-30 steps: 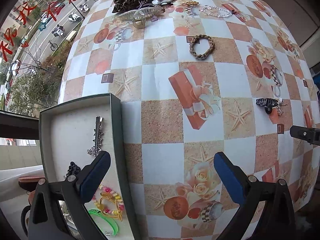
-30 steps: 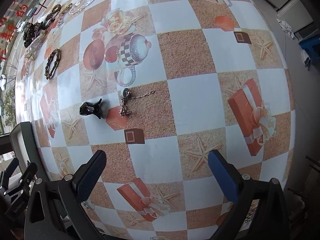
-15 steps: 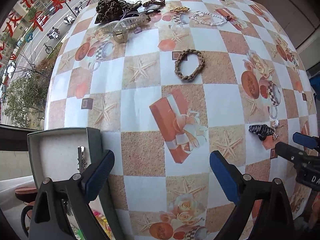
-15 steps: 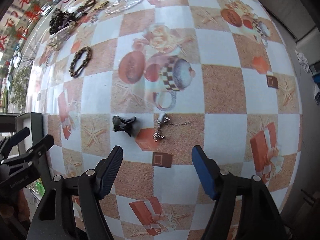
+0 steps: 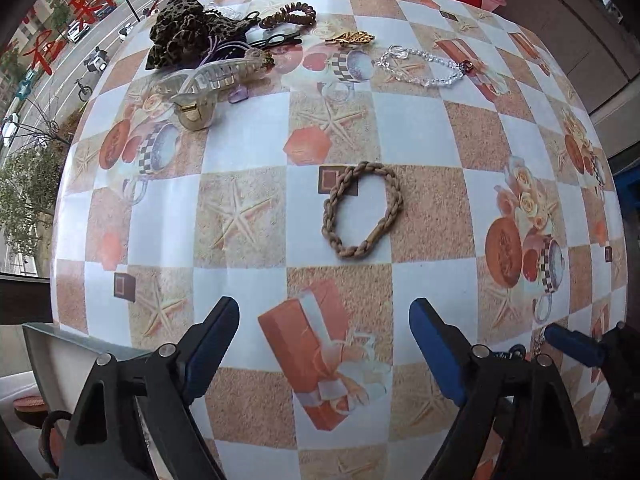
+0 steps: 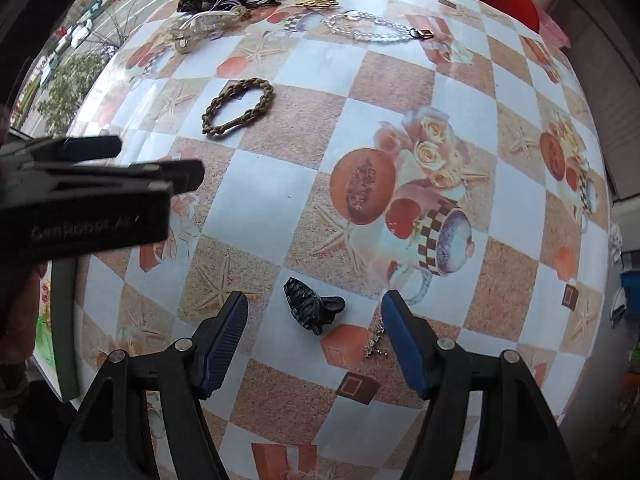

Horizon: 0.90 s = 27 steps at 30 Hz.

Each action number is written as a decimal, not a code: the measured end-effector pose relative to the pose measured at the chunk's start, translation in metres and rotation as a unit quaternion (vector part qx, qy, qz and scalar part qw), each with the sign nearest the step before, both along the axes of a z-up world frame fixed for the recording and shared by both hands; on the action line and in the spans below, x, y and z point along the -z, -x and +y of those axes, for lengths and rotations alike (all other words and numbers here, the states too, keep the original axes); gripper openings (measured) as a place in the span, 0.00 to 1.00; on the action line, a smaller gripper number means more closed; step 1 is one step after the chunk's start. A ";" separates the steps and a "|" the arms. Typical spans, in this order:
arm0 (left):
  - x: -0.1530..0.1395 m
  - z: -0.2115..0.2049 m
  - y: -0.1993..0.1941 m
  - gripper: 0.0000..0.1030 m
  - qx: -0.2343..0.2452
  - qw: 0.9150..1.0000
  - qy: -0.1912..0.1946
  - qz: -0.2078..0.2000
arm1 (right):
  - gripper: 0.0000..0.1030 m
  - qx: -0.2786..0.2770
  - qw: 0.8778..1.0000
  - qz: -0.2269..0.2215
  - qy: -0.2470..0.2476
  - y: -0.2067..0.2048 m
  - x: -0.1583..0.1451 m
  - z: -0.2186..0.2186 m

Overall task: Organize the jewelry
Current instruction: 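Grasp the braided brown bracelet with the left gripper while the right grasps the black claw clip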

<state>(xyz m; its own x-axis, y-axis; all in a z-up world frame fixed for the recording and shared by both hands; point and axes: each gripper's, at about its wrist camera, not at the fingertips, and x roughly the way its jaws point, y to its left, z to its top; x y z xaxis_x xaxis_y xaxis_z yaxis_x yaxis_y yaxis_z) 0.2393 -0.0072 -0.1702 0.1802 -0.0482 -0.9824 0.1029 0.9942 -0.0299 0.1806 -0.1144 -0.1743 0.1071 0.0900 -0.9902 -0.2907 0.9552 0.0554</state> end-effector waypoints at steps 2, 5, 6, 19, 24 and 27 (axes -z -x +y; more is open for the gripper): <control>0.004 -0.002 -0.010 0.88 0.000 1.000 0.001 -0.004 | 0.61 -0.008 1.000 0.002 0.006 0.000 0.005 0.005; 0.011 -0.008 -0.023 0.88 0.001 1.000 0.005 -0.005 | 0.54 -0.011 1.000 0.005 0.009 0.000 0.011 0.008; 0.013 -0.011 -0.028 0.88 0.003 1.000 0.005 -0.005 | 0.53 -0.010 1.000 0.006 0.012 -0.001 0.014 0.010; 0.023 -0.037 -0.050 0.66 0.037 0.999 -0.003 -0.009 | 0.35 -0.008 1.000 0.004 0.018 0.001 0.012 -0.002; 0.012 -0.043 -0.049 0.25 0.048 0.999 0.006 -0.007 | 0.34 -0.005 1.000 0.006 0.004 -0.004 0.012 -0.015; 0.011 -0.041 -0.047 0.14 0.048 0.999 0.024 0.004 | 0.34 0.000 1.000 0.008 -0.009 -0.007 0.007 -0.019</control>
